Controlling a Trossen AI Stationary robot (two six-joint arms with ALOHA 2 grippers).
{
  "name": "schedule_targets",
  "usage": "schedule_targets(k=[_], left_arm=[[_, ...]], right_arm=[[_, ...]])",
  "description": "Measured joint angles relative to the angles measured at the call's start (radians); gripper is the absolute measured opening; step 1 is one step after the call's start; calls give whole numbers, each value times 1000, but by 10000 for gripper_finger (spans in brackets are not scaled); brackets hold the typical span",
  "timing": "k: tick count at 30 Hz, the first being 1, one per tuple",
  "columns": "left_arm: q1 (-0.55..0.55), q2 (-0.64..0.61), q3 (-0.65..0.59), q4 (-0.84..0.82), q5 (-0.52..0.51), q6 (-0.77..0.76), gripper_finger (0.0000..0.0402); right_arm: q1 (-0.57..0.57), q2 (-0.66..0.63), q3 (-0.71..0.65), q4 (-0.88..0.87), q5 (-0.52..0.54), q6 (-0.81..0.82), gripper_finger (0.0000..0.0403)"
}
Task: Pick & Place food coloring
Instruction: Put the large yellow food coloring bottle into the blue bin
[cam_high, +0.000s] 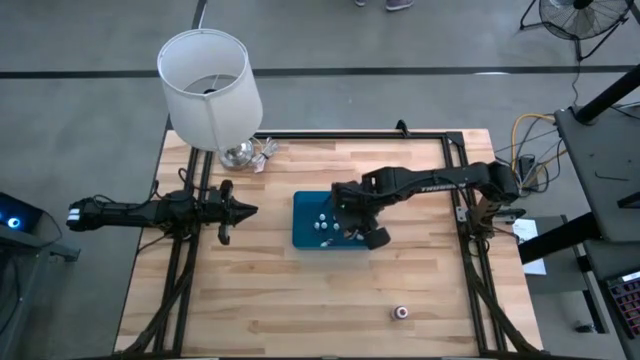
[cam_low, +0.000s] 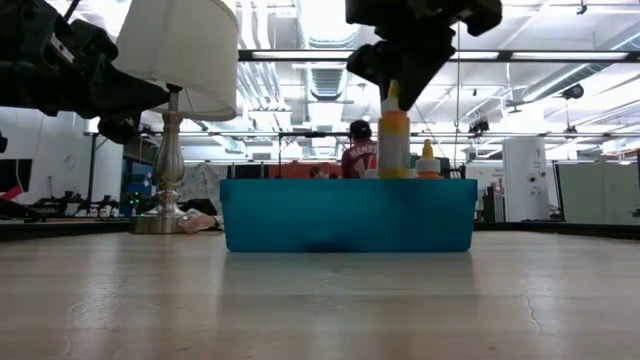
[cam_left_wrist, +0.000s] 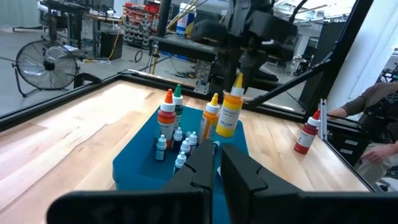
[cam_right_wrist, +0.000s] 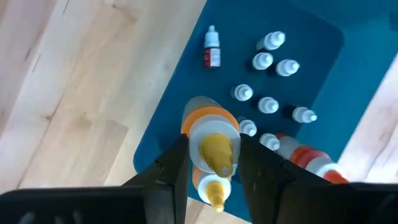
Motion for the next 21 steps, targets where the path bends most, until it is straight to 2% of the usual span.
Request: schedule_targets(k=[11, 17, 21], left_arm=[[0, 0, 0, 0, 0, 0, 2], [0, 0, 0, 1, 0, 0, 2], [0, 0, 0, 1, 0, 0, 2]], right_arm=[[10, 1, -16, 45, 1, -32, 100], [20, 58, -19, 55, 3, -50, 100], [29, 80, -14, 56, 42, -53, 100]])
